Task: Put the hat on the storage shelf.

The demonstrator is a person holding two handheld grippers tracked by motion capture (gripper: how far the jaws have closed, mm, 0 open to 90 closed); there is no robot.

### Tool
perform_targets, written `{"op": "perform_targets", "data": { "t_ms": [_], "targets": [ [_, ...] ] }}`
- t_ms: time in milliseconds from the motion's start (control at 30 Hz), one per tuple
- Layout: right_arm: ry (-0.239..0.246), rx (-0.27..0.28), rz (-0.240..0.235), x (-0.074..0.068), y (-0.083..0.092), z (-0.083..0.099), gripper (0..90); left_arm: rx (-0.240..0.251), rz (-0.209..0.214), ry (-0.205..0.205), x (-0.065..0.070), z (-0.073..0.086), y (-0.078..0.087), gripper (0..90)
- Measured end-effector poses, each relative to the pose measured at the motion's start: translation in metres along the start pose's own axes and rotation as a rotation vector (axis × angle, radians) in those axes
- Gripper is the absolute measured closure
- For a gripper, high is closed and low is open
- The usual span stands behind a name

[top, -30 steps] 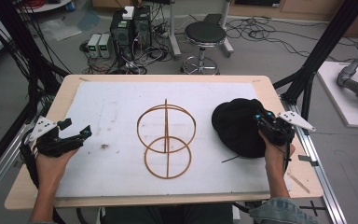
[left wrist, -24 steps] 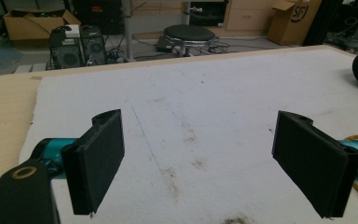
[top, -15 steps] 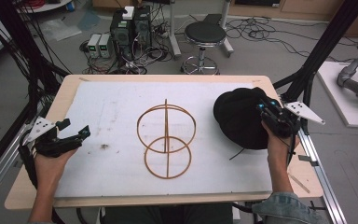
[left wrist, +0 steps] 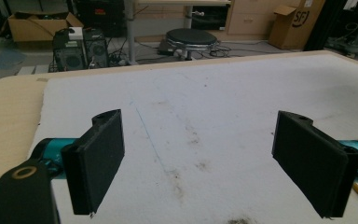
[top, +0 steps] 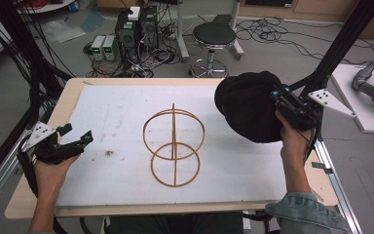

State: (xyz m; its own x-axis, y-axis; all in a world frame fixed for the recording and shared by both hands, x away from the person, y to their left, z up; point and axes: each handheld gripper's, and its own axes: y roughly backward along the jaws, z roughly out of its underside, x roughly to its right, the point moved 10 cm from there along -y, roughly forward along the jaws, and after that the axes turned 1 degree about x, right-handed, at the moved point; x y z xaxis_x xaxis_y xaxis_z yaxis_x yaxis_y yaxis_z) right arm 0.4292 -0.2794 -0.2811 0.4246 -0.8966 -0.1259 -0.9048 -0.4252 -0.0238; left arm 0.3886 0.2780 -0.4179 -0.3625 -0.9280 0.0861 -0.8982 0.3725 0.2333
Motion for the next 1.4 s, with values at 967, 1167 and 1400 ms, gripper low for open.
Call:
{"op": "perform_targets", "data": {
  "t_ms": [967,1167,1400],
  "targets": [
    [-0.161,0.144,-0.261,-0.056,-0.003,-0.066,76.3,-0.002,-0.001,-0.009,0.000,-0.002,0.001,17.1],
    [-0.170,0.148,-0.308,-0.073,-0.005,-0.074,76.3,0.003,-0.004,-0.008,0.000,-0.002,0.002,17.1],
    [-0.195,0.167,-0.377,-0.093,-0.002,-0.087,76.3,0.007,-0.004,-0.008,-0.001,-0.003,0.003,17.1]
  ]
}}
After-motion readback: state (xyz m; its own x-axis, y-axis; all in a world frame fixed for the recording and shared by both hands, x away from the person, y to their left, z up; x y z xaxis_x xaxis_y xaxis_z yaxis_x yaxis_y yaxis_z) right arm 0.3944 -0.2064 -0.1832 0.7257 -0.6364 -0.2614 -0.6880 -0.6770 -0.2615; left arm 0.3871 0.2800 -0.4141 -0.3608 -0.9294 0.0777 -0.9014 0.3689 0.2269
